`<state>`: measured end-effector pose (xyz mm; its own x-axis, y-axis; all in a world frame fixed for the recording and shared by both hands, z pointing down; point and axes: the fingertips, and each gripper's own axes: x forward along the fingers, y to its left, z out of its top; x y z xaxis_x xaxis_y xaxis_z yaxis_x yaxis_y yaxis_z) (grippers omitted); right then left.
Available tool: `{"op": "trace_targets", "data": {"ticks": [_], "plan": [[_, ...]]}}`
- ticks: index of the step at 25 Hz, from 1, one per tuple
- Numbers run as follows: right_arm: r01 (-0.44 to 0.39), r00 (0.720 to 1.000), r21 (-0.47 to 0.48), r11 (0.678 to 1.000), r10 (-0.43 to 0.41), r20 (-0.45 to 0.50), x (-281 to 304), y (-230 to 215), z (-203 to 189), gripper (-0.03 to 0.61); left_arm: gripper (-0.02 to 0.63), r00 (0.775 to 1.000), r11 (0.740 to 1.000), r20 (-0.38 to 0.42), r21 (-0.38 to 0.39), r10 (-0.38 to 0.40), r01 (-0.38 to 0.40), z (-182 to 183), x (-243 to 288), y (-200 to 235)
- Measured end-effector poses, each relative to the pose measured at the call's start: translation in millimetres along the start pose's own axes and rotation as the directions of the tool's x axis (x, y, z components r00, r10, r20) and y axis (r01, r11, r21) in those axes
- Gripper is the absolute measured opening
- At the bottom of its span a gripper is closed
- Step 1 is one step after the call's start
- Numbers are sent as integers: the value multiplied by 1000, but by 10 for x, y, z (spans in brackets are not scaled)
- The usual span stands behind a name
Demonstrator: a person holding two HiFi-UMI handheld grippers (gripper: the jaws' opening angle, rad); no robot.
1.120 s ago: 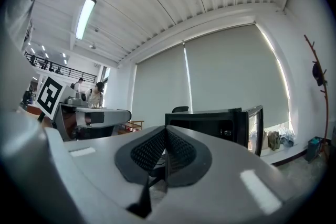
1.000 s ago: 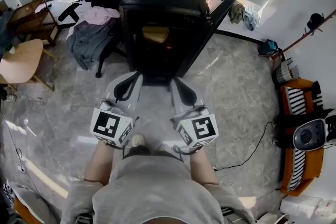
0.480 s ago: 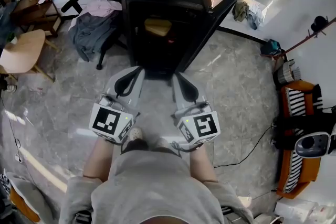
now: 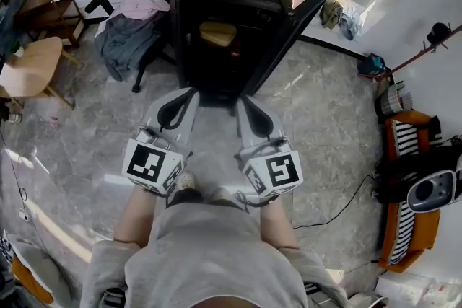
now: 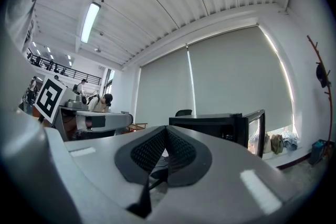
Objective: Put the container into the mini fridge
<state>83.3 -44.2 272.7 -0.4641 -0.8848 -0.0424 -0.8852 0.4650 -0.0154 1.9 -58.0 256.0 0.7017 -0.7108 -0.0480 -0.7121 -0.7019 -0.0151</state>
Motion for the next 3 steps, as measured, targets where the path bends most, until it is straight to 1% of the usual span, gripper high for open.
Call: {"op": "trace_targets", "data": {"ticks": [3], "plan": [[-5,1000,-1,1000,5,3,-7,42,18,0,3,1000,1000,4,-3,-1,1,19,-31,-13]]}}
